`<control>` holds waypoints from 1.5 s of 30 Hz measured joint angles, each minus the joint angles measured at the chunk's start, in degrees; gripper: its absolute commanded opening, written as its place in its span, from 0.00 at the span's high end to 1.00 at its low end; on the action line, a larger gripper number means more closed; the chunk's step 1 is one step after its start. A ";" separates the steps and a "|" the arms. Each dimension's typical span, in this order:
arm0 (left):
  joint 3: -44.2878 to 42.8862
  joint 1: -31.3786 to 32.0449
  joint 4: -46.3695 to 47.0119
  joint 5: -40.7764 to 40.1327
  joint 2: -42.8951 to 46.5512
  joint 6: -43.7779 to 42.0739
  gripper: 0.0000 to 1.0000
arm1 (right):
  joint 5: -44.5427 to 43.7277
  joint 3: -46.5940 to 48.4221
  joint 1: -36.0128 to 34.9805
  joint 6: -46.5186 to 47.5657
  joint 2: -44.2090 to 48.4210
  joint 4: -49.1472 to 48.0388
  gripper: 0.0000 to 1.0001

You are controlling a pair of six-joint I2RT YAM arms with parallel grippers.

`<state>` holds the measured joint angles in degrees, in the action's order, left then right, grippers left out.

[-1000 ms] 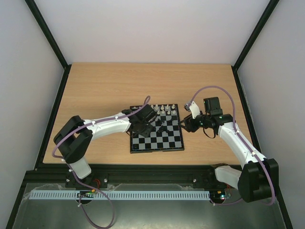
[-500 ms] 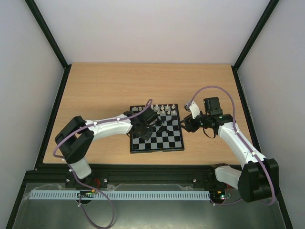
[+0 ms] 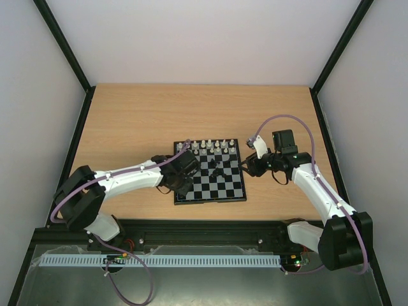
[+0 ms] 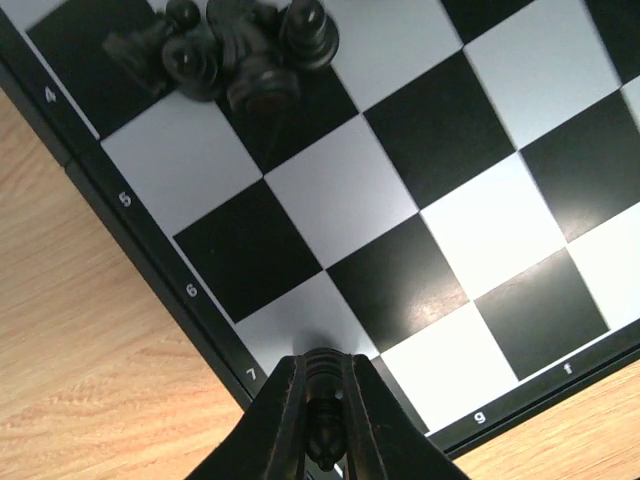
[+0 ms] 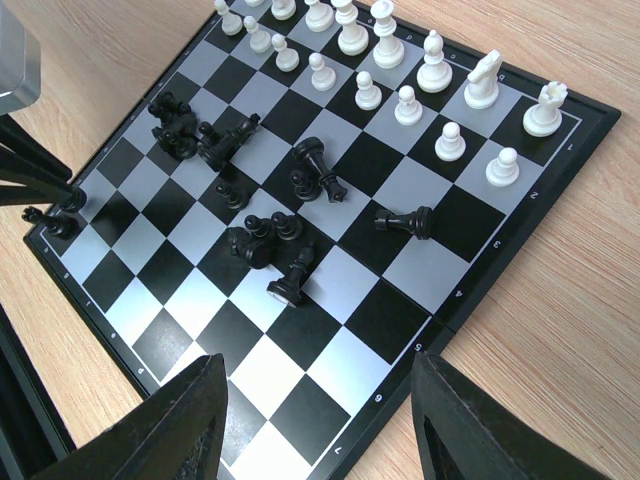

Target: Set up the chess pieces on the board

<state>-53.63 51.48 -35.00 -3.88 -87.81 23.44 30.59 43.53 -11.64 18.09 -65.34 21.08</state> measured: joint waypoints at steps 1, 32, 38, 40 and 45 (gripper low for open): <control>0.42 0.00 -0.15 0.00 0.11 0.17 0.96 | 0.00 0.00 0.00 0.00 0.00 0.00 0.48; 1.16 -0.39 2.25 -1.09 -1.09 1.01 0.95 | 0.02 0.00 0.00 0.00 0.02 0.00 0.48; 1.31 -0.39 2.49 -1.09 -1.09 1.07 0.88 | 0.00 0.00 0.00 0.02 0.02 0.00 0.47; 1.33 -0.39 2.45 -1.09 -1.09 1.01 0.84 | 0.00 0.00 0.00 0.04 0.02 0.00 0.47; 1.51 -0.39 1.55 -1.49 -1.09 1.11 0.78 | 0.00 0.00 0.00 0.17 0.02 0.00 0.47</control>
<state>-52.12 51.09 -33.45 -5.37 -88.90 24.56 30.59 43.53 -11.64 18.26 -65.32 21.08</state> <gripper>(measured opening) 0.200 0.526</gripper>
